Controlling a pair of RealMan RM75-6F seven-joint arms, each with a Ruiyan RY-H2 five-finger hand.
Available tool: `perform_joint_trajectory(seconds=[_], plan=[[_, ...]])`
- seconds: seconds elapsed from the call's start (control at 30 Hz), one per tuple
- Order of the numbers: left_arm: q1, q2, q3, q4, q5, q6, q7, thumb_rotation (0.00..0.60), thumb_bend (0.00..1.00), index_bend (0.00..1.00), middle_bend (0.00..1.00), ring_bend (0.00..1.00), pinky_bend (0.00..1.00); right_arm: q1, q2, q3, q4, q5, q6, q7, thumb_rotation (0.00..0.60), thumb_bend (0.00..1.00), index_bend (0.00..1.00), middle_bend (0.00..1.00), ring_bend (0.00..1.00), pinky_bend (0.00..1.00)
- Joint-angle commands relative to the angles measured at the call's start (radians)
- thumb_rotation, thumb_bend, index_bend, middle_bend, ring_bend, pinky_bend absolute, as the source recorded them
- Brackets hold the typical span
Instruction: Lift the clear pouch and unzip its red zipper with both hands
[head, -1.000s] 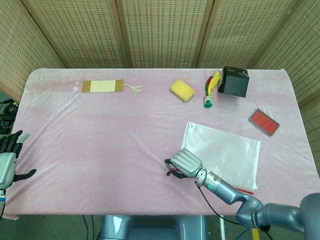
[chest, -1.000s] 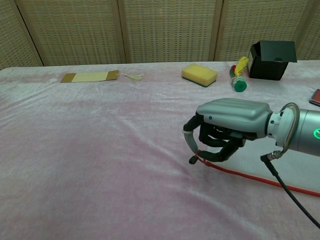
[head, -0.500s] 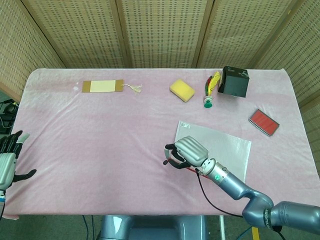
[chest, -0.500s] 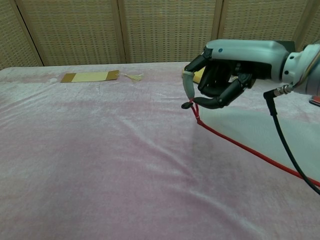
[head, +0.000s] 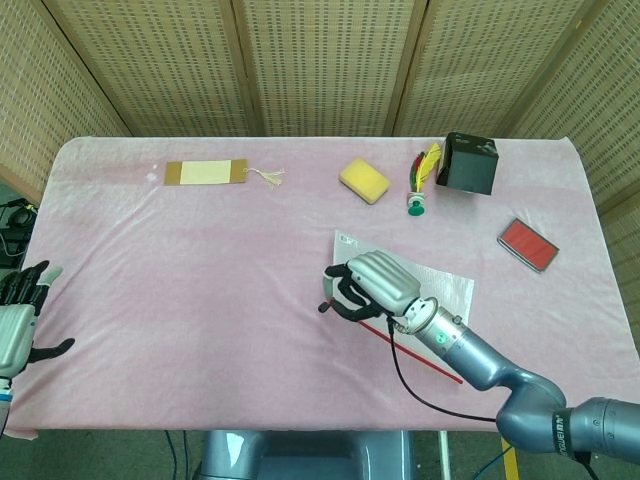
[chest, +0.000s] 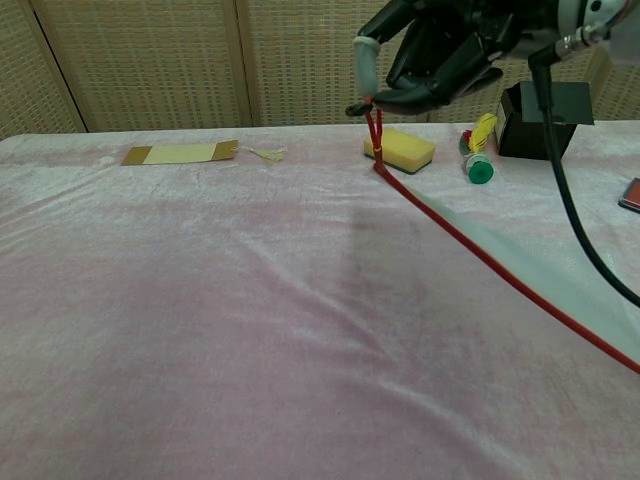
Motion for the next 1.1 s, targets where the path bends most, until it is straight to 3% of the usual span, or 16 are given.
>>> perform_joint_trajectory(seconds=[0.03,0.1,0.17,0.27,0.37,0.63,0.93,1.1], plan=[[-0.039,-0.02,-0.015,0.035,0.055,-0.011,-0.023,0.6,0.0,0.0,0.0,0.0,0.0,0.015,0.033,0.009,-0.049,0.055,-0.027,-0.031,0.6,0.67,0.81,0.95,0.88,1.0],[-0.077,-0.042,-0.025,0.072,0.106,-0.03,-0.058,0.6,0.0,0.0,0.12,0.08,0.08,0.017,0.031,0.006,-0.052,0.068,-0.028,-0.044,0.6,0.67,0.81,0.95,0.88,1.0],[-0.104,-0.053,-0.028,0.093,0.135,-0.05,-0.085,0.6,0.0,0.0,0.41,0.32,0.34,0.019,0.027,0.005,-0.053,0.077,-0.027,-0.052,0.6,0.67,0.81,0.95,0.88,1.0],[-0.17,-0.082,-0.044,0.135,0.196,-0.085,-0.129,0.6,0.0,0.0,0.71,0.58,0.65,0.03,0.019,0.011,-0.054,0.099,-0.03,-0.063,0.6,0.67,0.82,0.95,0.88,1.0],[-0.242,-0.119,-0.059,0.183,0.262,-0.112,-0.195,0.6,0.0,0.0,0.83,0.69,0.81,0.059,0.017,0.031,-0.055,0.137,-0.049,-0.075,0.6,0.67,0.82,0.95,0.88,1.0],[-0.366,-0.216,-0.062,0.312,0.343,-0.152,-0.378,0.6,0.0,0.08,0.96,0.82,0.96,0.117,0.025,0.077,-0.075,0.27,-0.09,-0.062,0.6,0.67,0.82,0.95,0.88,1.0],[-0.468,-0.352,-0.043,0.433,0.342,-0.193,-0.654,0.6,0.0,0.15,0.98,0.84,0.98,0.151,0.012,0.092,-0.063,0.354,-0.124,-0.031,0.6,0.67,0.82,0.95,0.88,1.0],[-0.511,-0.408,-0.041,0.446,0.317,-0.228,-0.732,0.6,0.0,0.18,0.98,0.85,0.99,0.159,0.003,0.094,-0.05,0.365,-0.133,-0.02,0.6,0.67,0.82,0.95,0.88,1.0]])
